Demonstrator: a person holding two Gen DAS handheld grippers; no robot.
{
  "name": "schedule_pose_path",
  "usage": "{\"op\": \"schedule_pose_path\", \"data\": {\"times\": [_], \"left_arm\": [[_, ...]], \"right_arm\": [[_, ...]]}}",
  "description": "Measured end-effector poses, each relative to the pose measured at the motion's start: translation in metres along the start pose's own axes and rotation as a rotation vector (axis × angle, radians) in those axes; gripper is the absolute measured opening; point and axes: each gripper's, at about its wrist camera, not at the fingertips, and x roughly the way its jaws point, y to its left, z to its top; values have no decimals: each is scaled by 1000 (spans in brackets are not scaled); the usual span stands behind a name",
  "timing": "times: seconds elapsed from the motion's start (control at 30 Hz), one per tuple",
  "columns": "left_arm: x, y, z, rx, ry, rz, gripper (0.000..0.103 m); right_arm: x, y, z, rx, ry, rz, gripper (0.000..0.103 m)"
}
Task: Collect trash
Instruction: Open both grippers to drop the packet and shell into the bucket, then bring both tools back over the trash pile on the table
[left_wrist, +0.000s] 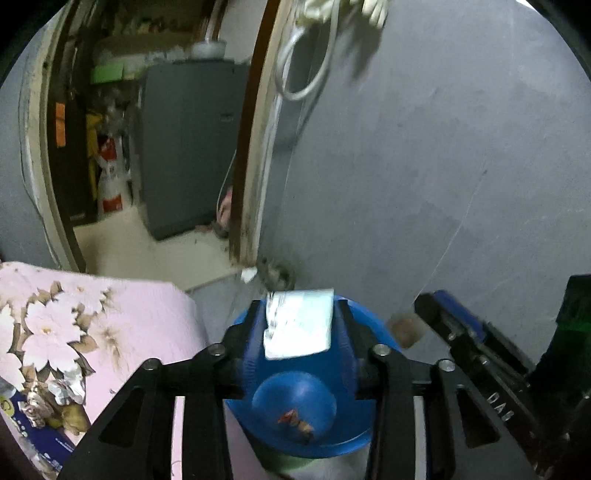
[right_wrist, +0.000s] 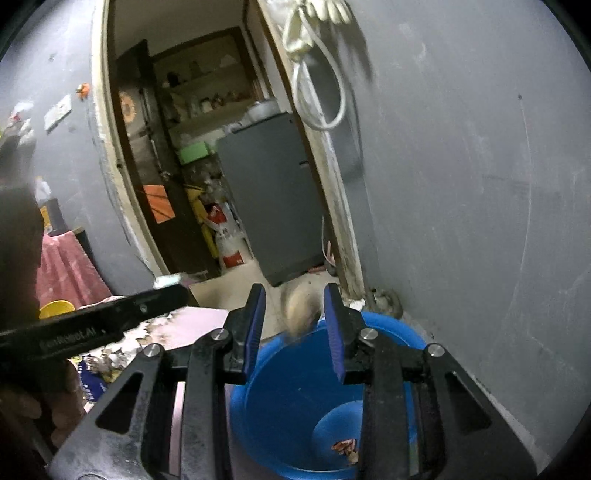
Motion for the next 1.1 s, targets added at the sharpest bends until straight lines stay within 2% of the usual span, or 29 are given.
{"op": "schedule_pose_path", "data": {"times": [0.1, 0.4, 0.7, 0.83, 0.9, 0.97, 1.1], "left_arm": [[10, 6, -8, -16, 13, -10, 49], [9, 12, -20, -32, 15, 16, 51], [-30, 19, -22, -43, -54, 48, 56], [-58, 26, -24, -57, -103, 79, 60], [-72, 30, -27, -68, -127, 98, 68], [-87, 36, -30, -84, -155, 123, 76], [-118, 49, -35, -110, -209, 170, 85]], "right_arm": [[9, -8, -3, 10, 22, -15, 62], [12, -16, -9, 38, 33, -31, 69], [-4, 1, -3, 24, 7, -21, 75], [-19, 18, 1, 5, -17, -7, 81], [-25, 28, 3, -4, -26, 2, 85], [-31, 38, 4, -13, -35, 8, 94], [-42, 60, 6, -24, -58, 26, 103]]}}
